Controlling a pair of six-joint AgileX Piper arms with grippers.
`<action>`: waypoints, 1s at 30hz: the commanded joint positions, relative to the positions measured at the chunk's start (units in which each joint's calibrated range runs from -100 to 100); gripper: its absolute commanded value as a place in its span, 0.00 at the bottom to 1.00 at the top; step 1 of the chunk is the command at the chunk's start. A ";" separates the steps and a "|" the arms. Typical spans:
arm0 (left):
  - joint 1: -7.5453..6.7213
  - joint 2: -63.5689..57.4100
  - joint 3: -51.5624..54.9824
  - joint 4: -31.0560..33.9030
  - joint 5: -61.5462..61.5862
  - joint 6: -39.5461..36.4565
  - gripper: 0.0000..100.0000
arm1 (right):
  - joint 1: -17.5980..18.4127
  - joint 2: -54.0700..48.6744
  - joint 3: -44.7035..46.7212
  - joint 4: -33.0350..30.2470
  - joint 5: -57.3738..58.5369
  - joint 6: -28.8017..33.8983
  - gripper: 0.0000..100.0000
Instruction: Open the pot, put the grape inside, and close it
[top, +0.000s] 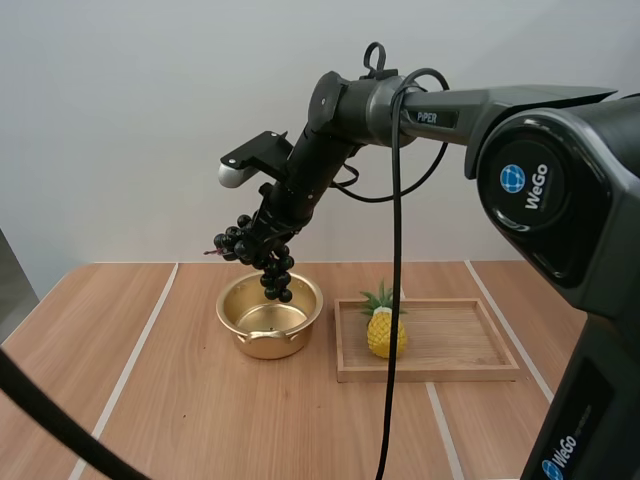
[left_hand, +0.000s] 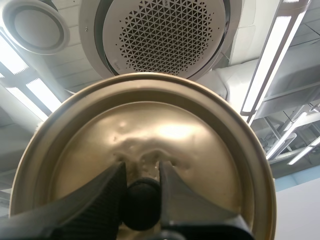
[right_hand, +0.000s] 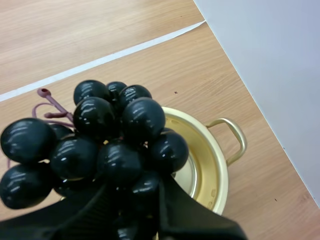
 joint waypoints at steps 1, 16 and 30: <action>0.01 0.15 -0.24 0.51 1.08 -0.15 0.00 | 0.61 1.31 0.70 0.46 -1.47 -0.24 0.00; 0.01 0.04 -0.24 1.49 5.64 -0.15 0.00 | 0.87 10.28 0.87 -7.41 -7.09 1.28 0.00; 0.01 0.04 -0.24 1.49 8.26 -0.15 0.00 | 0.87 19.25 0.87 -18.00 -8.60 6.48 0.00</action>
